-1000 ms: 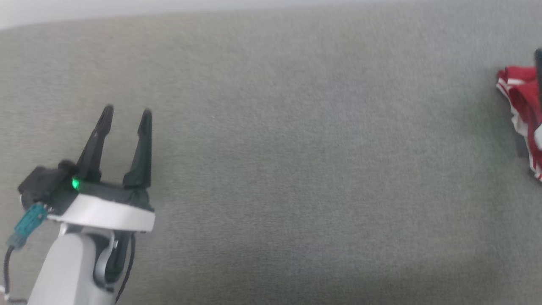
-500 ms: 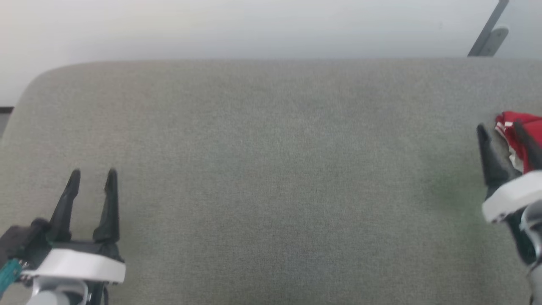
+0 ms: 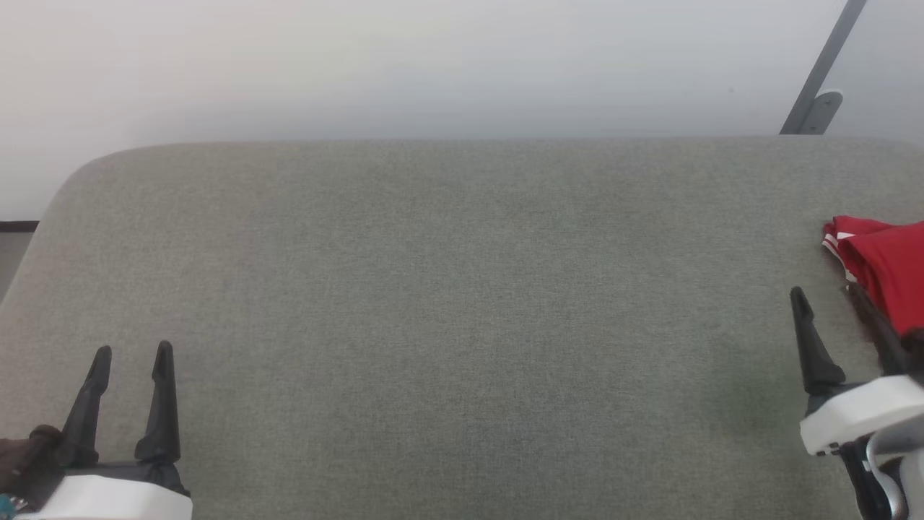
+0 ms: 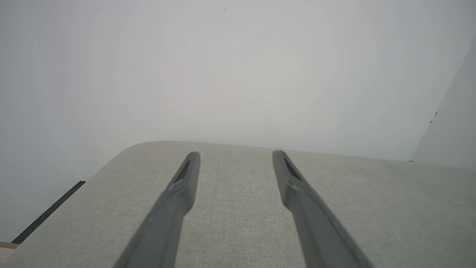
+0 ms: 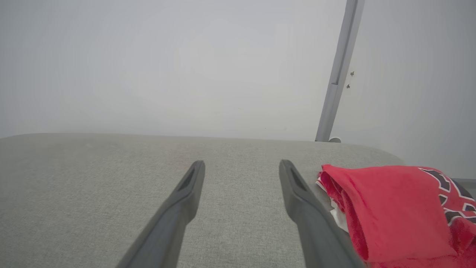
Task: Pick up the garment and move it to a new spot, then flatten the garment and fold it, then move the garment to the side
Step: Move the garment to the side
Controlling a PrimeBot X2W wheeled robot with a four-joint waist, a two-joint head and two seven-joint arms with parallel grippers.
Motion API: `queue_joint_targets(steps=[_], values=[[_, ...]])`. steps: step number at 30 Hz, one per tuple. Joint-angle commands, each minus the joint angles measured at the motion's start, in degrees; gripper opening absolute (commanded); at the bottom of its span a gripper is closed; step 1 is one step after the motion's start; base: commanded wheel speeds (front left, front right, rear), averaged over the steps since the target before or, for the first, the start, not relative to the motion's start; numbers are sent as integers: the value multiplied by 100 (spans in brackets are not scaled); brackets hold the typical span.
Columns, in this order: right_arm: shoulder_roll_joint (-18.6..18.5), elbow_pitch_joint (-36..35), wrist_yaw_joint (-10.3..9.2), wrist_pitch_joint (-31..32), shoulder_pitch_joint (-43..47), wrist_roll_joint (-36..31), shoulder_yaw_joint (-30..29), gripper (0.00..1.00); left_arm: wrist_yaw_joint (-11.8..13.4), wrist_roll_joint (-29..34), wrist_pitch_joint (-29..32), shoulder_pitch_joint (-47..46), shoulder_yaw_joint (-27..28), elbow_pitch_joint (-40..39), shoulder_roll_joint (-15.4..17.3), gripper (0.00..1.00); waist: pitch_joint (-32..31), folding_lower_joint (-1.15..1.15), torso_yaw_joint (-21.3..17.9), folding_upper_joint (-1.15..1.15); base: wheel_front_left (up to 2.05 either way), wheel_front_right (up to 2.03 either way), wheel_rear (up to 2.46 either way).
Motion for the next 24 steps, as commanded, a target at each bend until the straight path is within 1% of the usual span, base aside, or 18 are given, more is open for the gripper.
queue_joint_targets(steps=[1, 11, 24], values=[[38, -88, -11, -49, 112, -19, -62, 100, -11, -3, -21, 57, 27, -11, -18, 100, -19, 0, -15, 0, 0, 0, 0], [291, -462, -11, -27, 528, -134, -232, 100, -11, -59, -21, 207, 56, -7, -32, 100, -149, 0, -95, 0, 0, 0, 0], [400, -635, -10, 9, 726, -149, -332, 100, -11, -90, -21, 342, 71, -74, -59, 100, -239, 0, -130, 0, 0, 0, 0]])
